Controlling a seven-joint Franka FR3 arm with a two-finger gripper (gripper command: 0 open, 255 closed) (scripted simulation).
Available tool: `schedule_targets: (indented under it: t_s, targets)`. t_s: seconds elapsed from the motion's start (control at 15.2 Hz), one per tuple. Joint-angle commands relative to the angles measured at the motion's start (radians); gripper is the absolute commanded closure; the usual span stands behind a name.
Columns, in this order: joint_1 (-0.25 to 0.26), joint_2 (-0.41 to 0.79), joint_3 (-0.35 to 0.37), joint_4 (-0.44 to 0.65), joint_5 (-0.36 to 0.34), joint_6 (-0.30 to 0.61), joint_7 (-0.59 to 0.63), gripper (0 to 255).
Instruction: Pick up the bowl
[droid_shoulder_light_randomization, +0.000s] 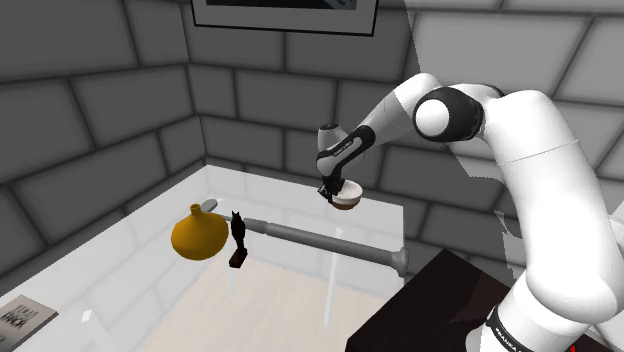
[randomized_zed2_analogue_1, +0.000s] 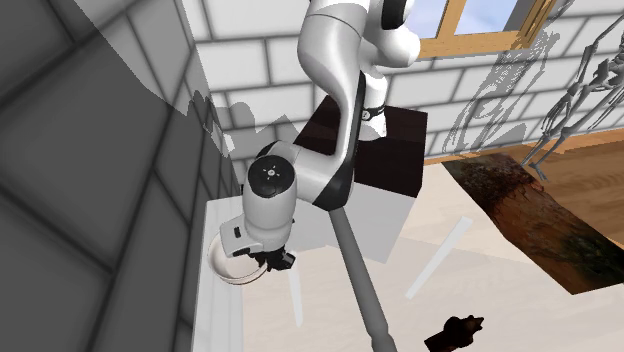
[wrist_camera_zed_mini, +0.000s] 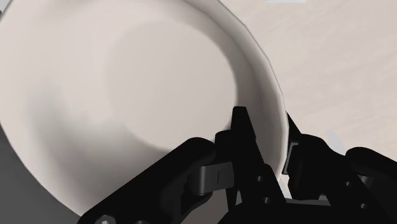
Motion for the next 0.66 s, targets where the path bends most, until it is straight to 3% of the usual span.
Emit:
schedule_targets:
  t_s: [0.0, 0.59]
  targets:
    - [0.001, -0.02, 0.002, -0.003, 0.002, -0.017, -0.002, 255]
    - [-0.001, -0.087, 0.007, -0.01, 0.009, -0.076, -0.015, 255]
